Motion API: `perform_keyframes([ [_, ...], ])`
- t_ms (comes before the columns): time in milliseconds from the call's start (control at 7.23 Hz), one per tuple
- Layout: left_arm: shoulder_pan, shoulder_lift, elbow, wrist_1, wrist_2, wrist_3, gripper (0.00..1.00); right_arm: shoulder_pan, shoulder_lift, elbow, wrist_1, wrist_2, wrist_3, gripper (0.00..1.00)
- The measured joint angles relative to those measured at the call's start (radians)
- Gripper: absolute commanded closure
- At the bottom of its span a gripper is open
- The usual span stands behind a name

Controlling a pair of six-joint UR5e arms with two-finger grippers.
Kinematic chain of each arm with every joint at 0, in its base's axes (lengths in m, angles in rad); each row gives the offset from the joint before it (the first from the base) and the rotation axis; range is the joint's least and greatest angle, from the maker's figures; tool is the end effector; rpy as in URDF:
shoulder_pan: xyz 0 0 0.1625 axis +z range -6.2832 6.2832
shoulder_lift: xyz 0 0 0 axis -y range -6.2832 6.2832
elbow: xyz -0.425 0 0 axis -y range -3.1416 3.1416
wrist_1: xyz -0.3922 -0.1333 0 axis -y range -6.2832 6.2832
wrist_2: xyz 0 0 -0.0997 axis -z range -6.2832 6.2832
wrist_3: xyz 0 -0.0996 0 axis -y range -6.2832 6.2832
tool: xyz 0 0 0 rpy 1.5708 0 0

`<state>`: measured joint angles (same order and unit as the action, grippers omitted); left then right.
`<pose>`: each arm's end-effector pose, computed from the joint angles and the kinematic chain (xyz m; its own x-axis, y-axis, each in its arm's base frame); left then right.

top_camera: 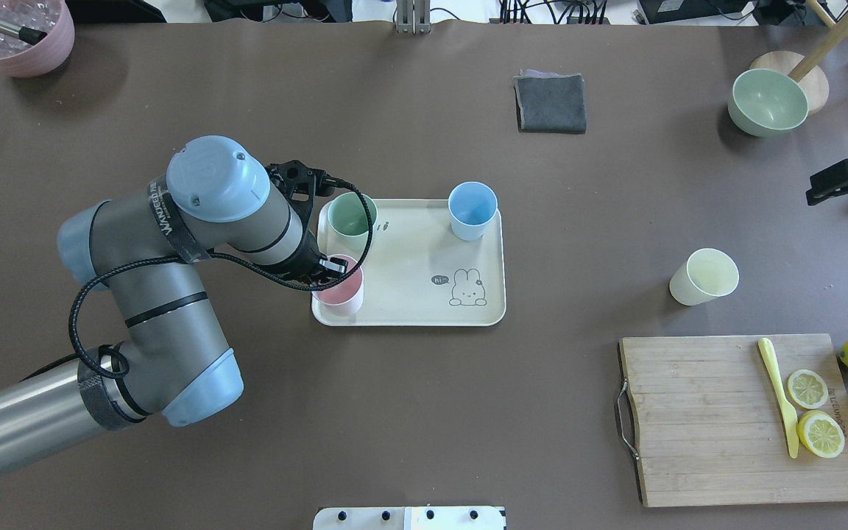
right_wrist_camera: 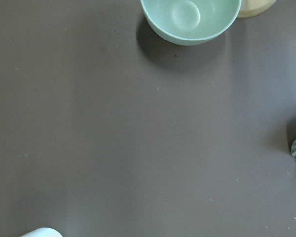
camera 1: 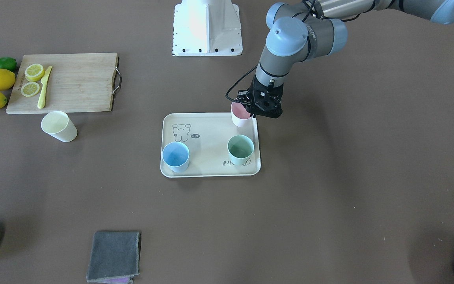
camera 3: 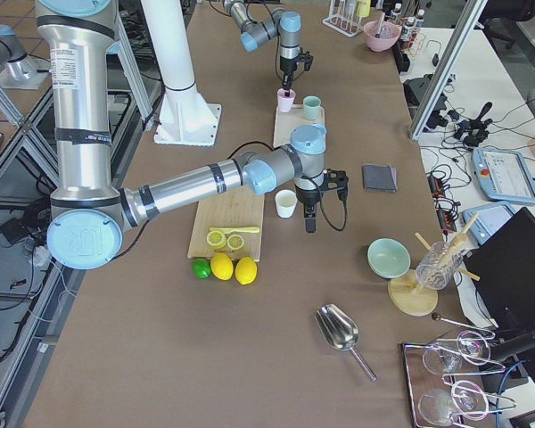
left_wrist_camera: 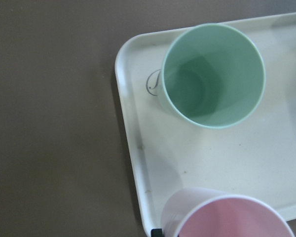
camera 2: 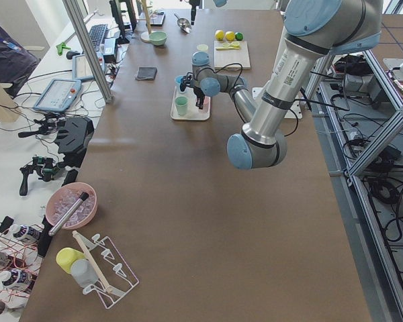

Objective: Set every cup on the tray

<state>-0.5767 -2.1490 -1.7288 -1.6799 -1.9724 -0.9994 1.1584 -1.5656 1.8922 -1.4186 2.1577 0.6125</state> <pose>0.4998 -0.4377 0.2413 0.6067 0.1992 -0.7696 -0.0848 0.9788 0.1865 -0.1290 -0.4897 0.4893 0.7450 0.0032 0.6670 -0.0887 0.9916 0.0944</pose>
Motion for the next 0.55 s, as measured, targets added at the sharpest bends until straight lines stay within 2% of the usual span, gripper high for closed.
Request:
perform_keyframes([
  [277,-0.009,-0.006,-0.014,-0.002,0.042,0.003,0.02,-0.072,0.008,-0.001,0.051,-0.005,0.118,0.0],
  [553,-0.087,-0.008,-0.04,0.004,0.004,0.021,0.02,-0.122,-0.002,-0.003,0.105,-0.006,0.2,0.0],
])
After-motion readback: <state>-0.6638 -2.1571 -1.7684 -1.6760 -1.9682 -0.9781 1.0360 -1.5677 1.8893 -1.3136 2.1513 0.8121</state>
